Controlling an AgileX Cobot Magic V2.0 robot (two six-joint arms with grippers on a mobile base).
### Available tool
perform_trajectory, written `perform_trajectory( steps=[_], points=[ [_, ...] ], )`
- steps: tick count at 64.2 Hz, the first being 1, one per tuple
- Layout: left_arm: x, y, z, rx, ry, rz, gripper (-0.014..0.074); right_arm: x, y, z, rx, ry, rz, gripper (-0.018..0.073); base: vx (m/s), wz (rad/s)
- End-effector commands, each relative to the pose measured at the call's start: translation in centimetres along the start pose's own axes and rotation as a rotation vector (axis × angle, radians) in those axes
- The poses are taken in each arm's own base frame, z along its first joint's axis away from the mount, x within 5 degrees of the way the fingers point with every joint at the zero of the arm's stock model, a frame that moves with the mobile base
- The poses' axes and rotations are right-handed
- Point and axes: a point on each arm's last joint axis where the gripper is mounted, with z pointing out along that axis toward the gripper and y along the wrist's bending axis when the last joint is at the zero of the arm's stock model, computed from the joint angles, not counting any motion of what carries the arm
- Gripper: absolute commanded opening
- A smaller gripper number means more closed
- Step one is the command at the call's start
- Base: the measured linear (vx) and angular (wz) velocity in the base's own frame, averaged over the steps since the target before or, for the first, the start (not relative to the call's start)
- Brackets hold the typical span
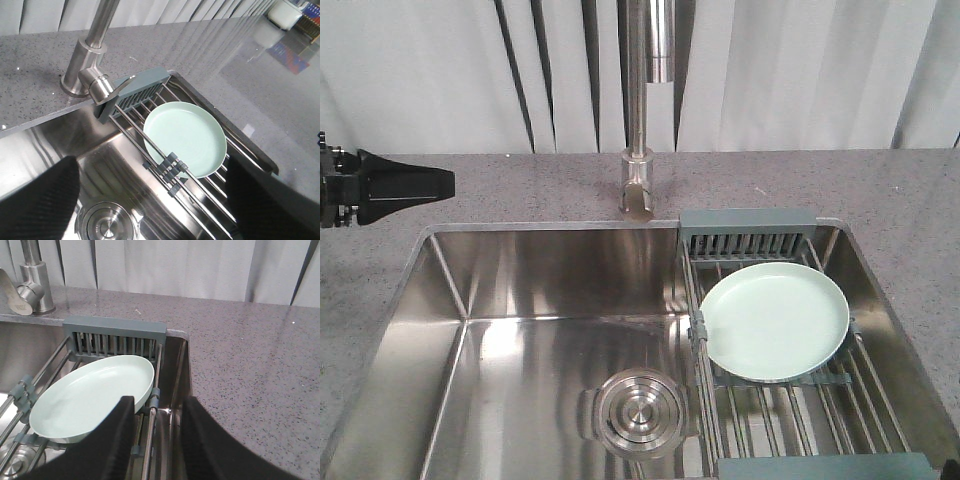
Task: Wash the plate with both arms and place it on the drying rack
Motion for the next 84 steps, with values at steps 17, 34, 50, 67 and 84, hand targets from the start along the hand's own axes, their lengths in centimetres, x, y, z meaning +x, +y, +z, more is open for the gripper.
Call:
perform_trajectory(
  steps=[17,34,50,67,84],
  points=[
    [-1.5,-1.9,-0.7,0.052,-0.075,0.035,0.0571,-1.6,0.0,-0.1,-0.001,-0.100,-0.020,0.0244,0.00,0.00],
    [-1.5,-1.8,-0.7,0.040,-0.079,0.030,0.0561,-1.6,0.0,-0.1,-0.001,-0.100,-0.020,0.0244,0.00,0.00],
    [-1.5,-1.9,-0.7,0.049,-0.076,0.027,0.0272,-1.6,0.0,-0.1,-0.001,-0.100,-0.020,0.0244,0.00,0.00],
    [-1.6,-2.1,-0.7,0.068,-0.086,0.022,-0.0007,-1.6,0.0,-0.1,-0.001,-0.099,-0.020,0.0244,0.00,0.00],
    [-2.7,-3.5,1.2,0.148,-0.061,0.078,-0.0006,-1.6,0.0,-0.1,-0.001,-0.099,-0.020,0.0244,0.00,0.00]
  ],
)
